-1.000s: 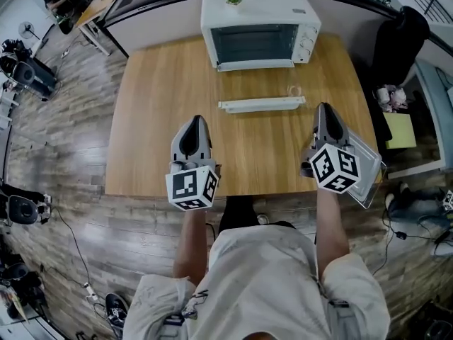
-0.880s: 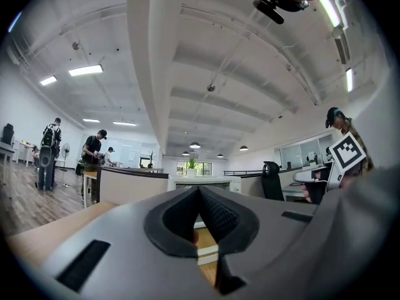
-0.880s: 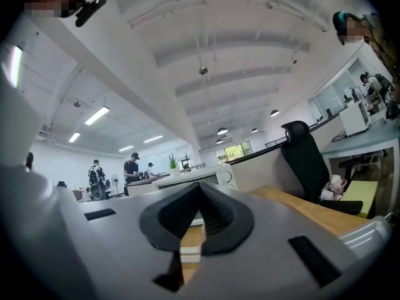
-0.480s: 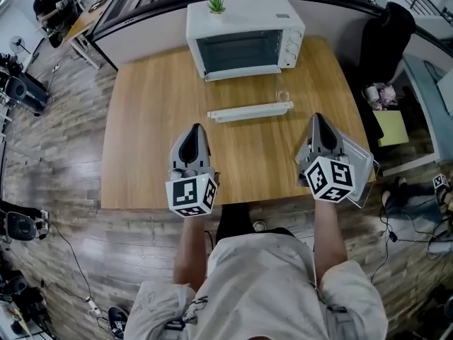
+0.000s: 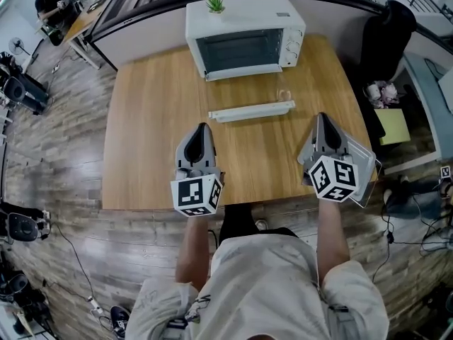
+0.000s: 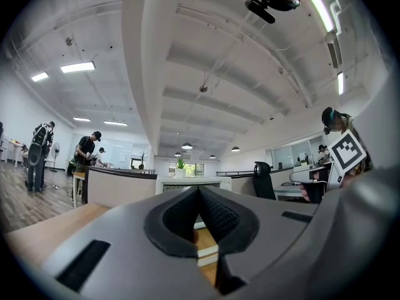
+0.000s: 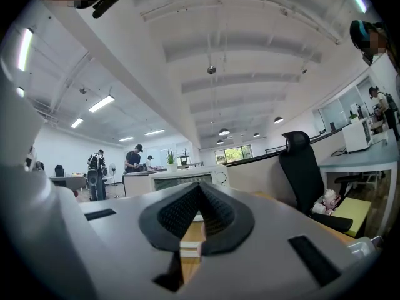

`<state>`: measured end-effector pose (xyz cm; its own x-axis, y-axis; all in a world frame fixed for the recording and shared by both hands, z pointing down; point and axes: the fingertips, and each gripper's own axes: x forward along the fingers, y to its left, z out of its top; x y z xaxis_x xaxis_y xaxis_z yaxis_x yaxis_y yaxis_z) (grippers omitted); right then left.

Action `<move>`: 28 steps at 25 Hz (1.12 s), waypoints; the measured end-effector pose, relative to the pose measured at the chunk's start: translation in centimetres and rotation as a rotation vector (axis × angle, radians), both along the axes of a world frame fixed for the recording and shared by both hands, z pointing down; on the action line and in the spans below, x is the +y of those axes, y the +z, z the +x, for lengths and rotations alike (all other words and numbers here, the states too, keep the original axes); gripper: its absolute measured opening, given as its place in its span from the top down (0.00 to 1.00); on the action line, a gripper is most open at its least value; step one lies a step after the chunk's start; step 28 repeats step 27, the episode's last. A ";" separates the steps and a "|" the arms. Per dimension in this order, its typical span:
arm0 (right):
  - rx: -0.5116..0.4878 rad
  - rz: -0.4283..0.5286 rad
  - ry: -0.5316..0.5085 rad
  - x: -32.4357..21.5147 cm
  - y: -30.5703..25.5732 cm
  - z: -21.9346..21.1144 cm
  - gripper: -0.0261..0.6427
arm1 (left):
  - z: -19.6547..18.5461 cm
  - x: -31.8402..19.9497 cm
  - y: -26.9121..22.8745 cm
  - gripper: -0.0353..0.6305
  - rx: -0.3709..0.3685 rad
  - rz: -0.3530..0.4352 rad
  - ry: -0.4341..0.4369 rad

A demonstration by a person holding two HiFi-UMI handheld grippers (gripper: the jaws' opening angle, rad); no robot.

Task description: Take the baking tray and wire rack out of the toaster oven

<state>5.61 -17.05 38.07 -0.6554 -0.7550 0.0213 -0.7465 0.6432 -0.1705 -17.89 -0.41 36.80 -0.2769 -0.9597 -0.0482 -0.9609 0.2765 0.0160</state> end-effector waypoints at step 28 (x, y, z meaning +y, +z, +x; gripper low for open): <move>0.077 0.022 -0.032 0.3 0.4 -1.7 0.93 | -0.7 0.0 -0.6 0.93 0.004 0.017 0.000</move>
